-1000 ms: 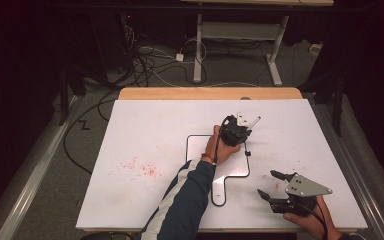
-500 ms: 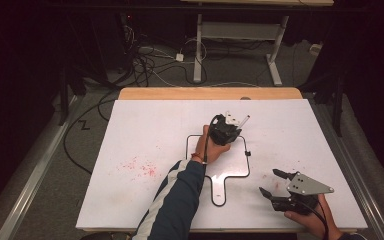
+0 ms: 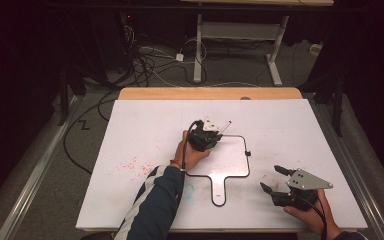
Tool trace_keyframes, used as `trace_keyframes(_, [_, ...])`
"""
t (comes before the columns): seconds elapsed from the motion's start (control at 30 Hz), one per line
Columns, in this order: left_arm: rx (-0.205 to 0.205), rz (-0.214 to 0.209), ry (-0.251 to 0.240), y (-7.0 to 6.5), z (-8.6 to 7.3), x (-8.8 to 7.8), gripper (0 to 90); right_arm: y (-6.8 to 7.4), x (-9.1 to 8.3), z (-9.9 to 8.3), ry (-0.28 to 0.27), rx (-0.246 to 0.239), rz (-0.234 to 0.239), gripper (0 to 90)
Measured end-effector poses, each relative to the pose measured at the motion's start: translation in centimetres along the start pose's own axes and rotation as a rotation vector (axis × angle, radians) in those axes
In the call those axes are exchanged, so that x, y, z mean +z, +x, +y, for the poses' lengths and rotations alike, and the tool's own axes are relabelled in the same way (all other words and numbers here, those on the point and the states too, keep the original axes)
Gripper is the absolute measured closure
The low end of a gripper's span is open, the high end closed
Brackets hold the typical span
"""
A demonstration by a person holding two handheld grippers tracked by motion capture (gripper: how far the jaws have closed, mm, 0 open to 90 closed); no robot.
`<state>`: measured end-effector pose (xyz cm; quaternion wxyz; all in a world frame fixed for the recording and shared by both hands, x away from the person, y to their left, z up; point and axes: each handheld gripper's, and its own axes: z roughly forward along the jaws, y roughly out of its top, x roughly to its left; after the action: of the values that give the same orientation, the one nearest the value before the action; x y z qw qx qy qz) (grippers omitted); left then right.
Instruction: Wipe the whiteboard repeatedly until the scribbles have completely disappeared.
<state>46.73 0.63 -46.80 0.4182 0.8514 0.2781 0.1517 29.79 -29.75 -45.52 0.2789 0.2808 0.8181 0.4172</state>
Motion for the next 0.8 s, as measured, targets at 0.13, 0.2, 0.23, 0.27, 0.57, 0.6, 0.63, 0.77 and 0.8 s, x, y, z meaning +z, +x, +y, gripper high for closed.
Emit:
trace_keyframes(0.13, [-0.006,0.007,-0.004,0.4,-0.7,-1.0,78.6,0.0,0.2,0.0,0.005,-0.003,0.000,27.6])
trace_keyframes(0.2, [-0.011,0.012,-0.017,0.4,-0.8,-1.4,78.6,0.0,0.4,0.2,0.005,-0.004,0.001,27.5])
trace_keyframes(0.23, [-0.012,0.013,-0.030,0.3,-0.8,-1.6,78.6,-0.1,0.4,0.3,0.002,0.000,0.000,27.7])
trace_keyframes(0.27, [-0.016,0.009,-0.046,0.1,-0.7,-1.8,78.6,-0.2,0.5,0.5,-0.002,0.006,-0.002,28.3])
trace_keyframes(0.57, [0.036,-0.031,-0.169,-2.7,0.1,-4.2,78.5,-2.3,1.6,2.9,-0.091,0.152,0.065,32.5])
trace_keyframes(0.6, [0.039,-0.034,-0.185,-3.0,0.2,-4.5,78.5,-2.4,1.9,3.3,-0.097,0.159,0.078,32.5])
trace_keyframes(0.63, [0.041,-0.040,-0.196,-3.4,0.2,-4.7,78.5,-2.5,2.1,3.7,-0.106,0.165,0.084,32.9])
trace_keyframes(0.77, [0.063,-0.069,-0.219,-4.6,0.0,-5.4,78.4,-2.3,3.3,5.2,-0.119,0.170,0.119,34.8])
trace_keyframes(0.8, [0.069,-0.072,-0.222,-4.9,-0.1,-5.5,78.4,-2.1,3.6,5.6,-0.121,0.171,0.125,34.8])
